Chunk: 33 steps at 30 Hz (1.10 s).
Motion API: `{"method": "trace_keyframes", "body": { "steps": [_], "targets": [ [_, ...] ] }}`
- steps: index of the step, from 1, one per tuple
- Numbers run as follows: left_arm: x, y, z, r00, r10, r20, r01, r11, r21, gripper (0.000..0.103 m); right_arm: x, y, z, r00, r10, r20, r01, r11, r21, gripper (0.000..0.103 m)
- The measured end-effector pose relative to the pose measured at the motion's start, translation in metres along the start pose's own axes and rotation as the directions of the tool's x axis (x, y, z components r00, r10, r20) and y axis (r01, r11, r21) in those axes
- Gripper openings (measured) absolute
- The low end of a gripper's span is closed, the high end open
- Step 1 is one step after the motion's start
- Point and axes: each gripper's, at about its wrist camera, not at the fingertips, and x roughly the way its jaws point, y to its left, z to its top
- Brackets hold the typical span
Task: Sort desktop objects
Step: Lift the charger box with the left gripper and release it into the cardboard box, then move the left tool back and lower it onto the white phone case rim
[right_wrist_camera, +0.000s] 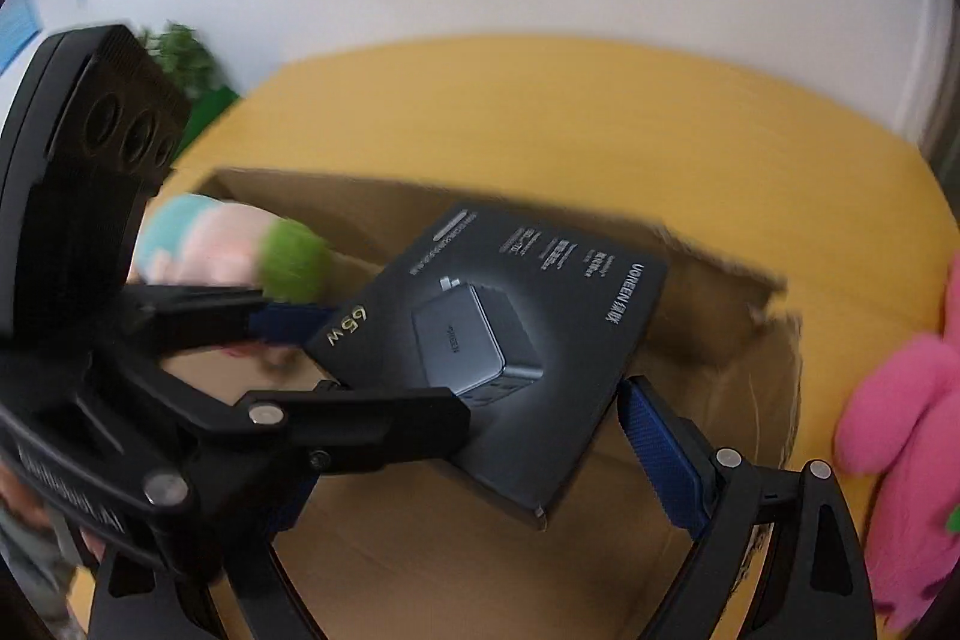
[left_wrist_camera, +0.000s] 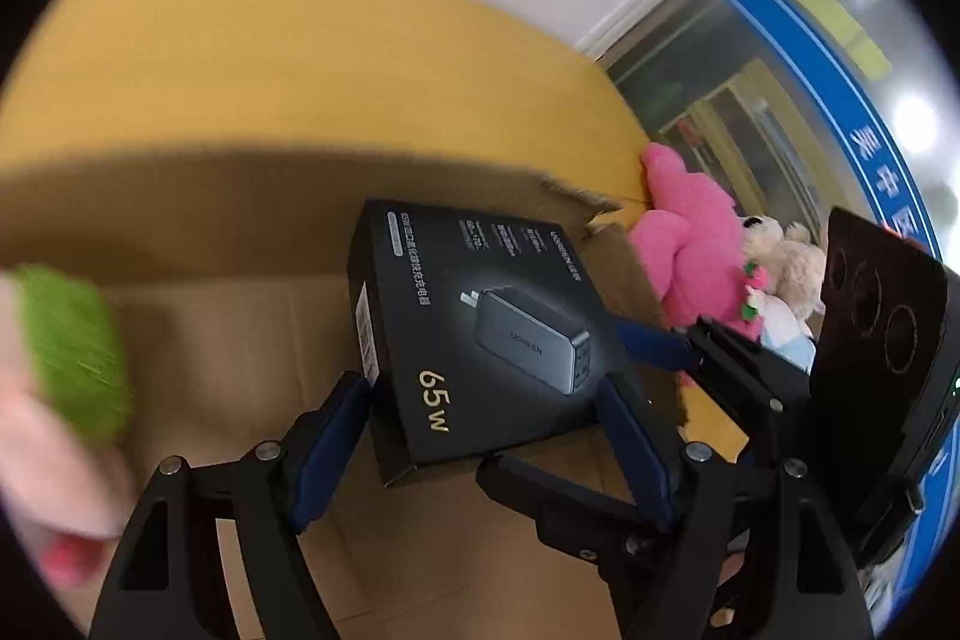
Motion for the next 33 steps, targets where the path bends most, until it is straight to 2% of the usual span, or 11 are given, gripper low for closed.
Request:
{"method": "trace_keyframes", "body": {
  "steps": [2, 10, 13, 17, 20, 23, 25, 26, 27, 30, 33],
  "targets": [
    [0.011, 0.0, -0.004, 0.999, 0.026, -0.024, -0.026, 1.0, -0.003, 0.07, 0.016, -0.015, -0.004, 0.998, -0.004, -0.055, 0.006, 0.999, 0.04, 0.091],
    [0.007, -0.015, -0.004, 0.998, 0.048, -0.037, -0.048, 0.999, 0.005, 0.07, 0.025, -0.013, -0.018, 0.985, -0.127, -0.121, 0.132, 0.991, 0.035, 0.092],
    [-0.032, -0.035, -0.014, 0.996, 0.083, 0.028, -0.085, 0.994, 0.075, 0.07, 0.006, -0.01, -0.029, 0.982, -0.15, -0.111, 0.155, 0.987, 0.038, 0.096],
    [-0.116, -0.059, -0.041, 0.977, 0.101, 0.188, -0.13, 0.981, 0.146, 0.072, -0.05, 0.003, -0.057, 0.984, -0.178, 0.003, 0.177, 0.983, 0.046, 0.103],
    [-0.187, -0.084, -0.078, 0.93, 0.137, 0.342, -0.218, 0.953, 0.211, 0.08, -0.108, 0.035, -0.078, 0.975, -0.174, 0.138, 0.168, 0.984, 0.053, 0.103],
    [-0.244, -0.103, -0.126, 0.849, 0.211, 0.484, -0.354, 0.908, 0.225, 0.082, -0.166, 0.062, -0.099, 0.945, -0.183, 0.27, 0.176, 0.983, 0.05, 0.103],
    [-0.273, -0.111, -0.165, 0.779, 0.278, 0.562, -0.456, 0.866, 0.204, 0.084, -0.194, 0.085, -0.109, 0.928, -0.172, 0.329, 0.166, 0.985, 0.045, 0.103],
    [-0.279, -0.113, -0.178, 0.758, 0.299, 0.579, -0.485, 0.853, 0.194, 0.084, -0.204, 0.096, -0.124, 0.919, -0.162, 0.359, 0.151, 0.987, 0.059, 0.103],
    [-0.28, -0.118, -0.189, 0.739, 0.319, 0.594, -0.512, 0.838, 0.188, 0.084, -0.206, 0.104, -0.108, 0.917, -0.159, 0.365, 0.144, 0.987, 0.069, 0.103],
    [-0.286, -0.119, -0.232, 0.699, 0.355, 0.621, -0.558, 0.814, 0.163, 0.084, -0.22, 0.126, -0.133, 0.917, -0.133, 0.377, 0.103, 0.99, 0.098, 0.103],
    [-0.287, -0.117, -0.264, 0.708, 0.348, 0.615, -0.544, 0.824, 0.16, 0.084, -0.224, 0.147, -0.16, 0.92, -0.129, 0.369, 0.087, 0.988, 0.128, 0.103]
  ]
}}
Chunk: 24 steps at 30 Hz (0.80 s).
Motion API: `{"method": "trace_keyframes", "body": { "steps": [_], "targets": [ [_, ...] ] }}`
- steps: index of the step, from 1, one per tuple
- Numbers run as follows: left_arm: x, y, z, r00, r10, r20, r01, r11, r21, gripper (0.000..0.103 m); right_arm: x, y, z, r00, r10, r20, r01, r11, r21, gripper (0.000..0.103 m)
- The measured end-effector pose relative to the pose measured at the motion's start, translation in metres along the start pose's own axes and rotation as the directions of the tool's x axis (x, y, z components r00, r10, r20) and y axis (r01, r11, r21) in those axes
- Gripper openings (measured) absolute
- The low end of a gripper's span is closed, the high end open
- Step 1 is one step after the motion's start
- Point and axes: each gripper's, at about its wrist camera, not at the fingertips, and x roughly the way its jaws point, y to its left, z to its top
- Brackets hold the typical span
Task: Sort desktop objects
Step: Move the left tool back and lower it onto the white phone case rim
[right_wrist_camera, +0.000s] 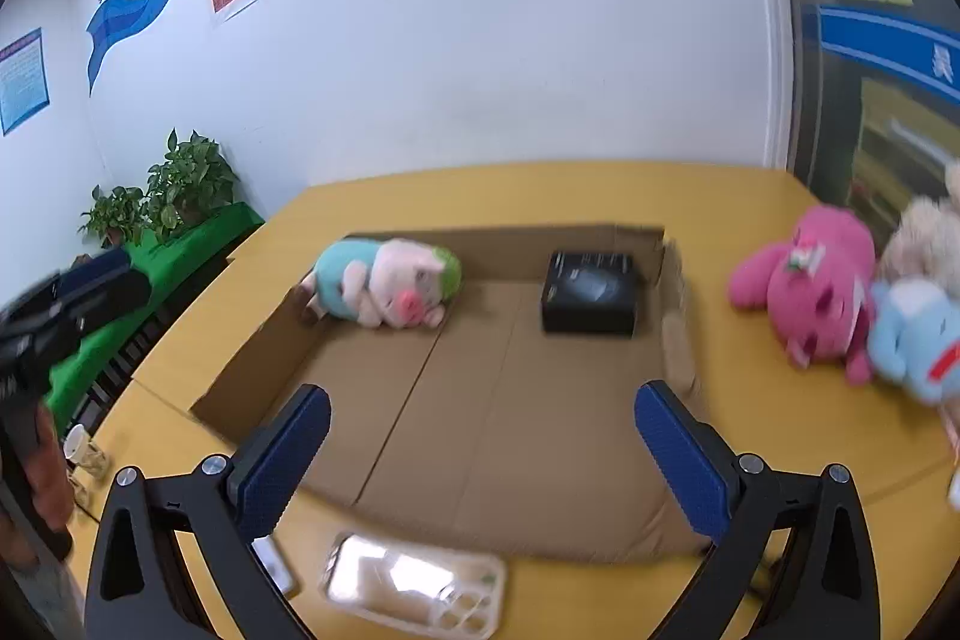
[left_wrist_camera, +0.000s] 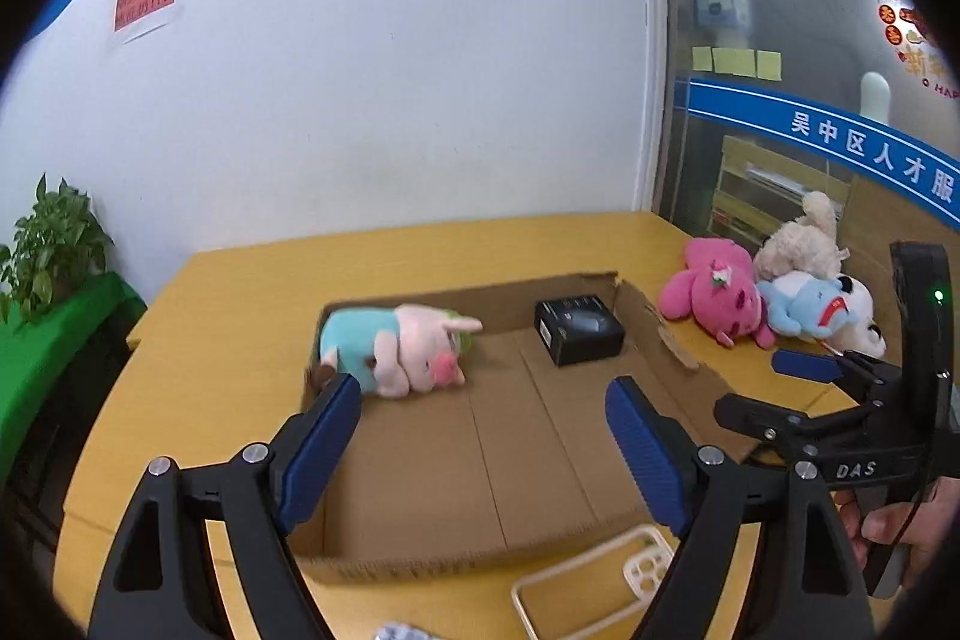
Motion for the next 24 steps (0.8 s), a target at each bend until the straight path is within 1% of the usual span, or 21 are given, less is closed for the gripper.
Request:
{"method": "trace_keyframes", "body": {
  "steps": [2, 3, 7, 11, 14, 18, 19, 21, 22, 23, 24],
  "targets": [
    [-0.01, -0.001, -0.014, 1.0, -0.01, 0.013, 0.01, 1.0, -0.019, 0.084, -0.01, 0.006, -0.013, 1.0, -0.012, -0.005, 0.012, 1.0, 0.016, 0.103],
    [-0.014, -0.002, -0.02, 1.0, -0.011, 0.012, 0.011, 1.0, -0.029, 0.084, -0.016, 0.012, -0.019, 1.0, -0.023, -0.003, 0.023, 1.0, 0.006, 0.103],
    [-0.025, -0.007, -0.035, 1.0, -0.006, 0.024, 0.007, 0.999, -0.038, 0.084, -0.035, 0.035, -0.037, 0.996, -0.092, 0.021, 0.093, 0.993, -0.069, 0.103],
    [-0.029, -0.011, -0.051, 1.0, -0.001, 0.016, 0.001, 0.999, -0.043, 0.084, -0.049, 0.045, -0.053, 0.997, -0.069, 0.015, 0.07, 0.995, -0.07, 0.103],
    [-0.03, -0.011, -0.061, 1.0, 0.009, 0.015, -0.008, 0.998, -0.057, 0.084, -0.058, 0.047, -0.065, 0.997, -0.07, 0.021, 0.071, 0.996, -0.051, 0.103],
    [-0.03, -0.007, -0.072, 1.0, -0.015, 0.005, 0.015, 0.998, -0.064, 0.084, -0.061, 0.051, -0.079, 0.997, -0.08, 0.02, 0.081, 0.996, -0.047, 0.099],
    [-0.029, -0.005, -0.074, 0.999, -0.034, 0.001, 0.034, 0.997, -0.064, 0.084, -0.062, 0.051, -0.082, 0.996, -0.084, 0.02, 0.085, 0.995, -0.05, 0.095],
    [-0.027, 0.0, -0.078, 0.998, -0.062, -0.001, 0.062, 0.996, -0.067, 0.084, -0.062, 0.052, -0.086, 0.996, -0.087, 0.023, 0.088, 0.995, -0.051, 0.081],
    [-0.026, 0.002, -0.08, 0.997, -0.074, -0.001, 0.074, 0.995, -0.067, 0.082, -0.062, 0.053, -0.087, 0.996, -0.086, 0.024, 0.087, 0.995, -0.05, 0.069],
    [-0.024, 0.005, -0.083, 0.997, -0.079, -0.004, 0.078, 0.994, -0.07, 0.082, -0.061, 0.053, -0.088, 0.996, -0.082, 0.023, 0.083, 0.996, -0.046, 0.063],
    [-0.023, 0.008, -0.085, 0.997, -0.082, -0.008, 0.081, 0.994, -0.075, 0.081, -0.06, 0.053, -0.089, 0.997, -0.072, 0.02, 0.073, 0.997, -0.039, 0.063]
  ]
}}
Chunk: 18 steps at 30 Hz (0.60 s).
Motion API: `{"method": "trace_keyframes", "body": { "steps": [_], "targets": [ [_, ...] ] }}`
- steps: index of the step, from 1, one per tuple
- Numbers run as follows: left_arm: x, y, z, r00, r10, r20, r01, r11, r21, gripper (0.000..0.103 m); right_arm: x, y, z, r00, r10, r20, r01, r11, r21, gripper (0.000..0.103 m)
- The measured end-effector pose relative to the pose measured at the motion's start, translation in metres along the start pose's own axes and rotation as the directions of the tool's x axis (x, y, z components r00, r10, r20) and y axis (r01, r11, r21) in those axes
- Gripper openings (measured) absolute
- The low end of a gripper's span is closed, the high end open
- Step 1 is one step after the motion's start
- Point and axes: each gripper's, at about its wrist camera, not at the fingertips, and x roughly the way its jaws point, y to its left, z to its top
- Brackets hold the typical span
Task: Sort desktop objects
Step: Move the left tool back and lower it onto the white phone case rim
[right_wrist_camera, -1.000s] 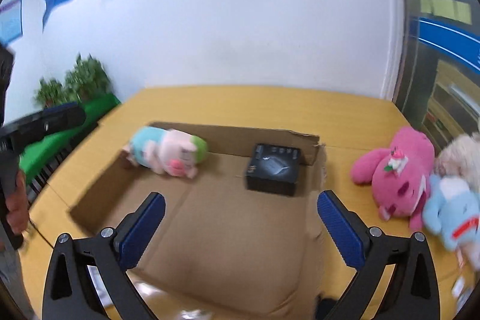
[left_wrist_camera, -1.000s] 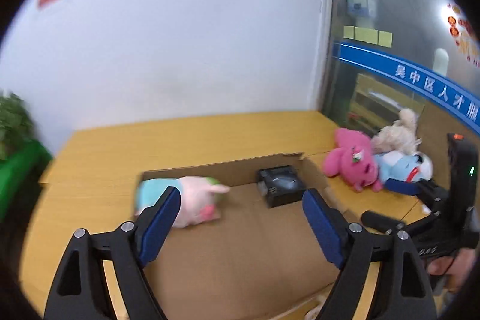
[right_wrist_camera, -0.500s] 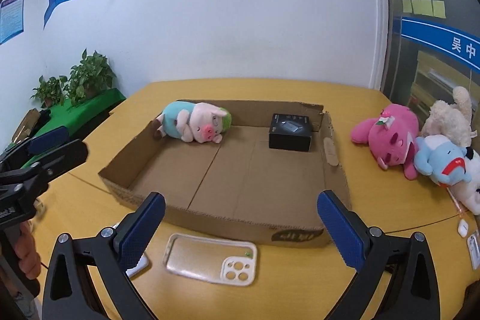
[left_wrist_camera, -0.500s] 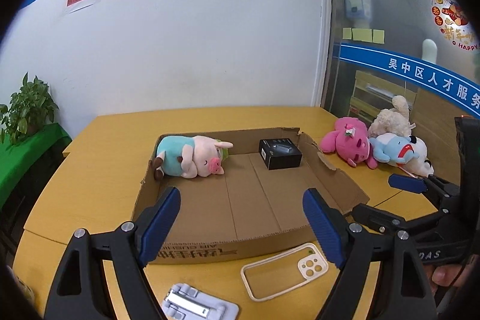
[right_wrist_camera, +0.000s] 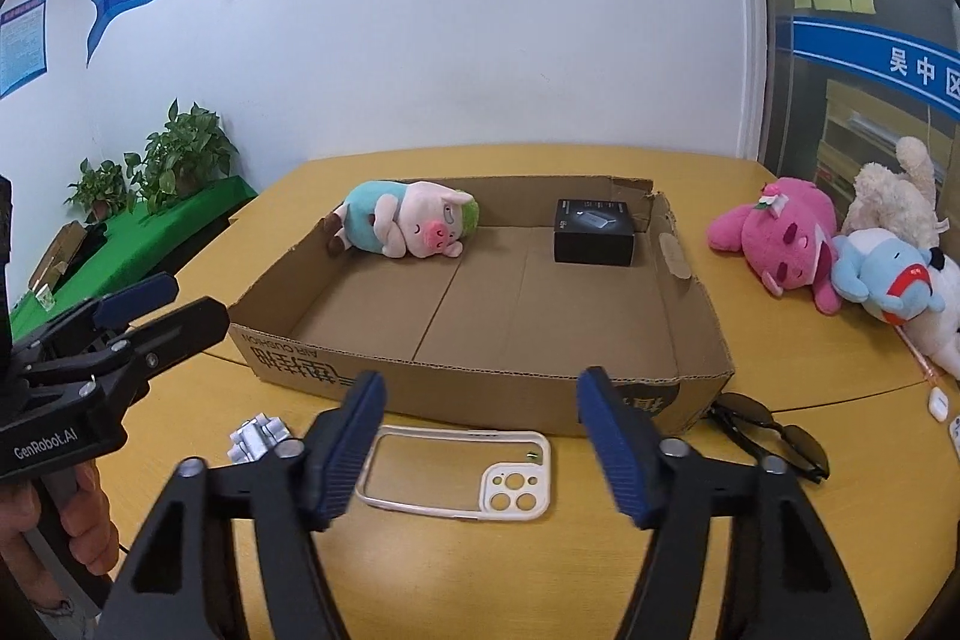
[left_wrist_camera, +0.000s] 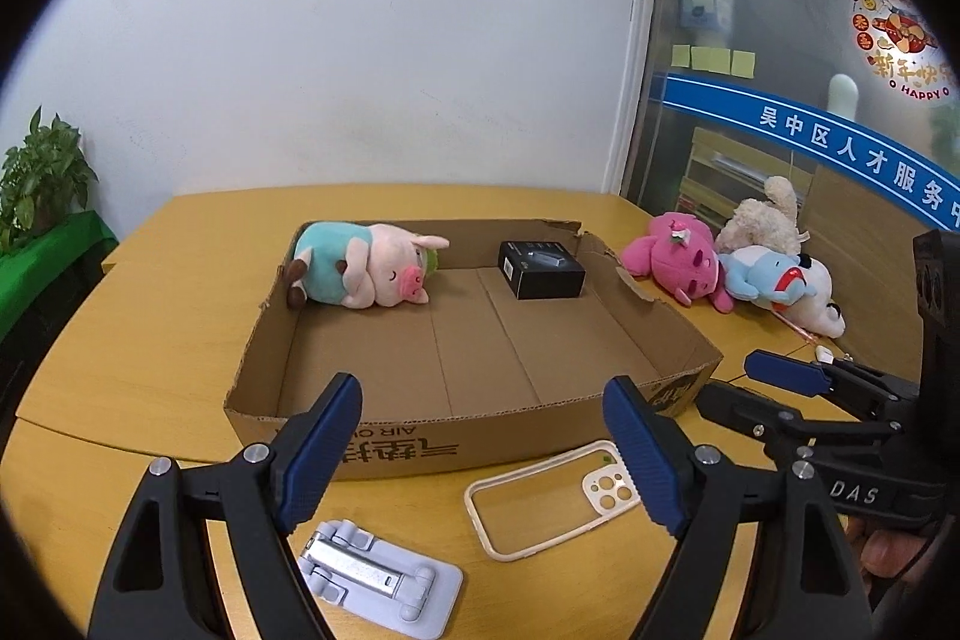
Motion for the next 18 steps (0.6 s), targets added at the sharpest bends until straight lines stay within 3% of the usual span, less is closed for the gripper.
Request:
{"method": "trace_keyframes", "body": {
  "steps": [4, 7, 11, 18],
  "targets": [
    [0.012, 0.017, -0.01, 0.999, -0.016, -0.041, 0.014, 0.999, -0.034, 0.066, 0.01, -0.001, -0.003, 0.999, 0.023, -0.022, -0.023, 1.0, 0.007, 0.063],
    [0.025, 0.03, -0.02, 0.994, -0.06, -0.091, 0.054, 0.996, -0.072, 0.066, 0.025, -0.005, -0.009, 0.997, 0.04, -0.063, -0.039, 0.999, 0.016, 0.063],
    [0.043, 0.044, -0.038, 0.984, -0.052, -0.169, 0.033, 0.993, -0.117, 0.066, 0.045, -0.014, -0.023, 0.991, 0.042, -0.126, -0.039, 0.999, 0.033, 0.063],
    [0.079, 0.042, -0.063, 0.948, -0.067, -0.311, 0.022, 0.989, -0.144, 0.066, 0.078, -0.043, -0.054, 0.97, 0.0, -0.245, 0.012, 0.999, 0.047, 0.059]
  ]
}}
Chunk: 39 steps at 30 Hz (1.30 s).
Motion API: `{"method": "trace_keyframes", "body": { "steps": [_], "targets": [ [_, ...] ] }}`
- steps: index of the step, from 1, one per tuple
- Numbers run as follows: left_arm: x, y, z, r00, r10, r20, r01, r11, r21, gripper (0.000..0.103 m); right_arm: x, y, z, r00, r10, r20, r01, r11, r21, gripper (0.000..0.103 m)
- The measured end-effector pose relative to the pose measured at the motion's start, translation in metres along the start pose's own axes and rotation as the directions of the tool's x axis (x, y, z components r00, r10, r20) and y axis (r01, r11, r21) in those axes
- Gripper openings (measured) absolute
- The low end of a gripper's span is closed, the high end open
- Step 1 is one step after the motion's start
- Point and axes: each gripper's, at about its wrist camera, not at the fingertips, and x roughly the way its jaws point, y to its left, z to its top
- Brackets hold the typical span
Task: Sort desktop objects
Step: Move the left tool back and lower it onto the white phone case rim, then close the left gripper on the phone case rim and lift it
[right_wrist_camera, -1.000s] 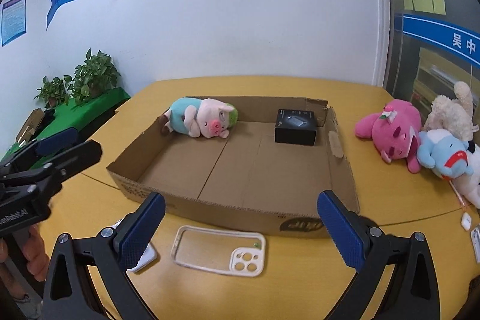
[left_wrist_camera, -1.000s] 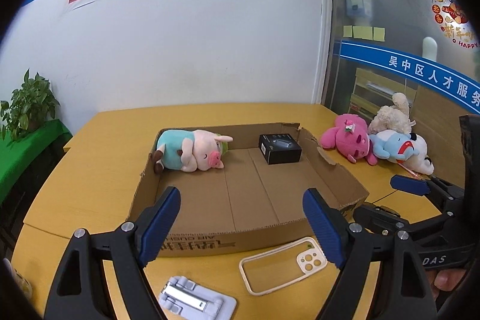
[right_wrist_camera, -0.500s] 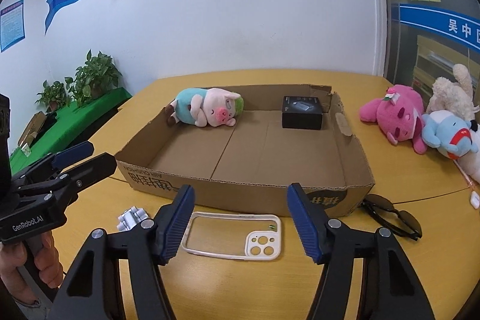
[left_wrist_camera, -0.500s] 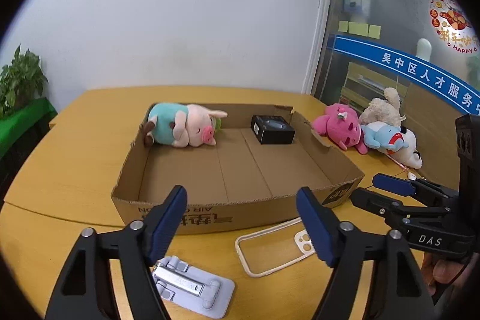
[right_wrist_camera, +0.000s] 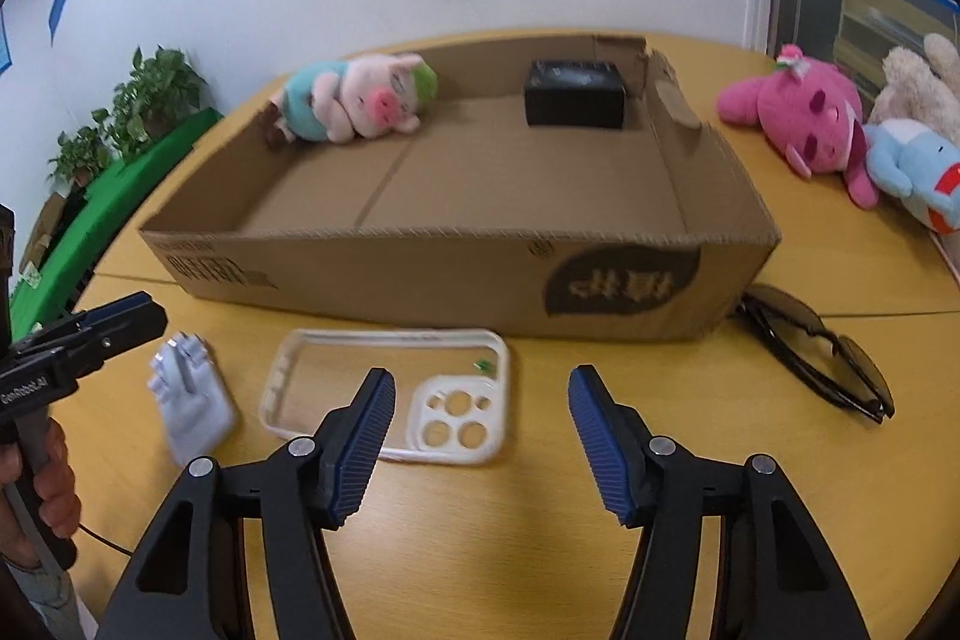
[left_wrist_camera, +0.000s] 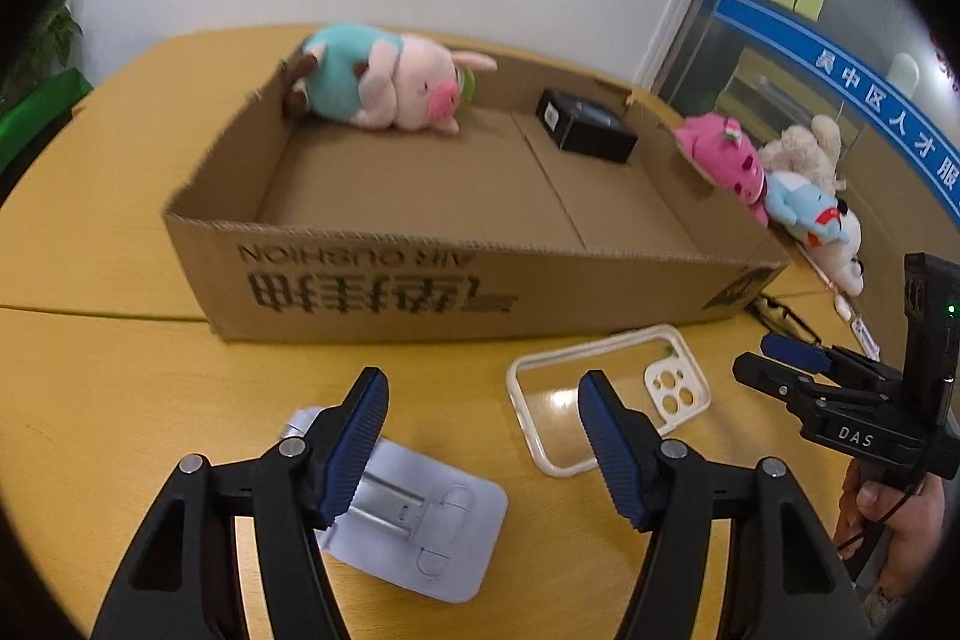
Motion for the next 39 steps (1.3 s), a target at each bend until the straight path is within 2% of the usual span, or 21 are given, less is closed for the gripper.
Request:
{"method": "trace_keyframes", "body": {
  "steps": [1, 3, 5, 8, 12, 16, 18, 20, 22, 25, 27, 31, 34, 36, 37, 39],
  "targets": [
    [0.005, -0.002, -0.001, 1.0, 0.002, -0.016, -0.002, 1.0, 0.001, 0.066, 0.005, -0.002, -0.003, 1.0, -0.004, -0.016, 0.003, 1.0, -0.005, 0.059],
    [0.016, -0.006, -0.002, 0.999, 0.004, -0.048, -0.004, 1.0, 0.003, 0.066, 0.017, -0.008, -0.008, 0.999, 0.0, -0.049, 0.0, 1.0, -0.006, 0.05],
    [0.028, -0.009, -0.002, 0.997, 0.014, -0.081, -0.014, 1.0, 0.002, 0.066, 0.027, -0.015, -0.011, 0.997, 0.01, -0.083, -0.01, 1.0, 0.001, 0.032],
    [0.045, -0.012, -0.002, 0.991, 0.032, -0.133, -0.033, 0.999, -0.002, 0.066, 0.036, -0.021, -0.014, 0.995, 0.019, -0.098, -0.018, 1.0, 0.011, 0.028],
    [0.066, -0.018, -0.006, 0.977, 0.046, -0.209, -0.045, 0.999, 0.009, 0.066, 0.039, -0.014, -0.013, 0.995, 0.029, -0.097, -0.032, 0.999, -0.032, 0.025],
    [0.069, -0.024, -0.008, 0.975, 0.08, -0.208, -0.072, 0.996, 0.043, 0.065, 0.043, -0.009, -0.017, 0.991, 0.057, -0.119, -0.065, 0.996, -0.059, 0.02],
    [0.068, -0.025, -0.008, 0.976, 0.083, -0.202, -0.074, 0.996, 0.053, 0.052, 0.042, -0.009, -0.022, 0.992, 0.062, -0.112, -0.069, 0.996, -0.057, 0.015],
    [0.068, -0.026, -0.008, 0.976, 0.071, -0.205, -0.06, 0.997, 0.058, 0.021, 0.038, -0.012, -0.027, 0.99, 0.084, -0.112, -0.088, 0.995, -0.039, 0.013],
    [0.069, -0.03, -0.01, 0.974, 0.029, -0.224, -0.018, 0.998, 0.052, 0.009, 0.032, -0.016, -0.034, 0.984, 0.133, -0.122, -0.134, 0.991, 0.004, 0.012],
    [0.07, -0.04, -0.012, 0.974, 0.042, -0.221, -0.023, 0.996, 0.088, 0.009, 0.022, -0.014, -0.045, 0.981, 0.144, -0.131, -0.145, 0.989, 0.003, 0.013],
    [0.068, -0.041, -0.015, 0.974, 0.006, -0.226, 0.01, 0.997, 0.07, 0.009, 0.014, -0.015, -0.048, 0.981, 0.145, -0.129, -0.144, 0.989, 0.013, 0.016],
    [0.069, -0.049, -0.017, 0.971, -0.021, -0.237, 0.04, 0.996, 0.077, 0.007, 0.002, -0.024, -0.048, 0.989, 0.12, -0.086, -0.118, 0.992, 0.036, 0.022],
    [0.069, -0.056, -0.019, 0.972, -0.023, -0.236, 0.047, 0.994, 0.095, 0.007, 0.012, -0.025, -0.05, 0.988, 0.095, -0.124, -0.09, 0.995, 0.043, 0.022],
    [0.067, -0.056, -0.019, 0.972, -0.033, -0.232, 0.056, 0.994, 0.092, 0.007, 0.011, -0.022, -0.052, 0.991, 0.069, -0.116, -0.066, 0.997, 0.029, 0.018],
    [0.066, -0.056, -0.018, 0.972, -0.05, -0.228, 0.071, 0.994, 0.083, 0.006, 0.01, -0.022, -0.052, 0.991, 0.054, -0.122, -0.051, 0.998, 0.024, 0.012],
    [0.062, -0.059, -0.014, 0.974, -0.078, -0.214, 0.095, 0.993, 0.071, 0.006, 0.009, -0.026, -0.052, 0.991, 0.045, -0.126, -0.041, 0.998, 0.039, 0.011]
  ]
}}
